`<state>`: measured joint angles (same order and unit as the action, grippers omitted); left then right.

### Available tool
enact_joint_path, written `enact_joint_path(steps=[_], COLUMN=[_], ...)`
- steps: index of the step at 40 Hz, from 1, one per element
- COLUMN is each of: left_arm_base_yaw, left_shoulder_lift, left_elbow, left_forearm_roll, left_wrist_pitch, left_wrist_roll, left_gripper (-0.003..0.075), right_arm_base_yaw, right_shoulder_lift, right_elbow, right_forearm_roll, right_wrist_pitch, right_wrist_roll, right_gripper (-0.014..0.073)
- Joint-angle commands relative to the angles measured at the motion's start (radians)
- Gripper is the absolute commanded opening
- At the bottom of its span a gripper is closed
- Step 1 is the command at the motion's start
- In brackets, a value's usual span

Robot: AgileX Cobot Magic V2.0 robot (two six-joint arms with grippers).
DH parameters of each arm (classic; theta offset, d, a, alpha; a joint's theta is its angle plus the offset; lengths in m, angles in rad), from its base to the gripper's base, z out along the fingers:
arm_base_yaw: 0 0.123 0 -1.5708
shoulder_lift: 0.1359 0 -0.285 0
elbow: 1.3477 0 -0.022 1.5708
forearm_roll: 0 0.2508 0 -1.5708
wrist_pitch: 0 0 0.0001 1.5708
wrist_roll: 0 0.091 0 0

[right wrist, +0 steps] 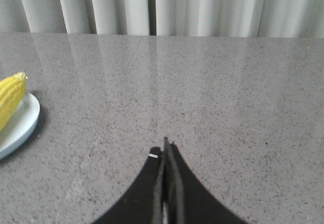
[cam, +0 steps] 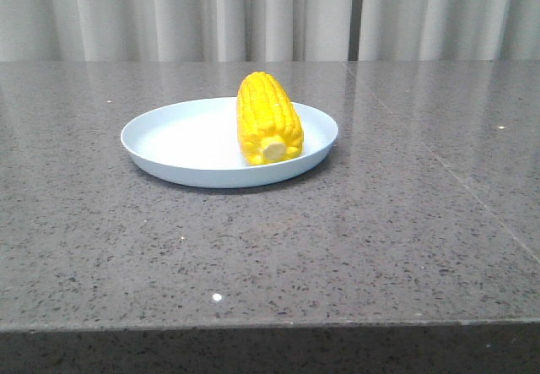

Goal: Place corn on plate with both arms

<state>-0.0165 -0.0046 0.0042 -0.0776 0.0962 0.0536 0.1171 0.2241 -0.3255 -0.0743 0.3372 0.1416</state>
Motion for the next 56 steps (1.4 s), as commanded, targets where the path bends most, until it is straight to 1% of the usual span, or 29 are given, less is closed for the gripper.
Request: enact_joint_path(steps=[1,5,8,15,17,22,56], left_arm_base_yaw=[0.001,0.001,0.001,0.001,0.001,0.001,0.001], left_shoulder_lift=[-0.021,-0.021,-0.021,-0.021,-0.021,-0.021,-0.021], left_elbow=[0.005,0.005,0.005,0.005,0.005,0.005,0.005], left_forearm_roll=[0.0,0.0,0.0,0.0,0.0,0.0,0.0], left_wrist_pitch=[-0.086,-0.086,-0.086,-0.086,-0.086,-0.086,-0.086], left_wrist_roll=[-0.001,-0.001,-0.001,-0.001,-0.001,-0.001,-0.001], left_gripper=[-0.002,-0.002,-0.002,-0.002,-0.002,-0.002,-0.002], right_arm_base_yaw=[-0.011,-0.041,-0.08,-0.127,-0.128,-0.128,-0.128], right_shoulder_lift=[-0.006,-0.05,-0.093,-0.168,-0.192,-0.252,-0.251], right_elbow=[0.03,0.133,0.223,0.351,0.347,0.347,0.347], right_forearm_roll=[-0.007,0.038,0.074,0.074,0.074,0.074,0.074], right_wrist_pitch=[-0.13,-0.192,-0.2,-0.203,-0.16,-0.141,-0.138], right_wrist_roll=[-0.053,-0.075,-0.075,-0.075,-0.075,-0.075,-0.075], right_gripper=[-0.0062,-0.0062,-0.0062,-0.0062,-0.0062,-0.0062,-0.0062])
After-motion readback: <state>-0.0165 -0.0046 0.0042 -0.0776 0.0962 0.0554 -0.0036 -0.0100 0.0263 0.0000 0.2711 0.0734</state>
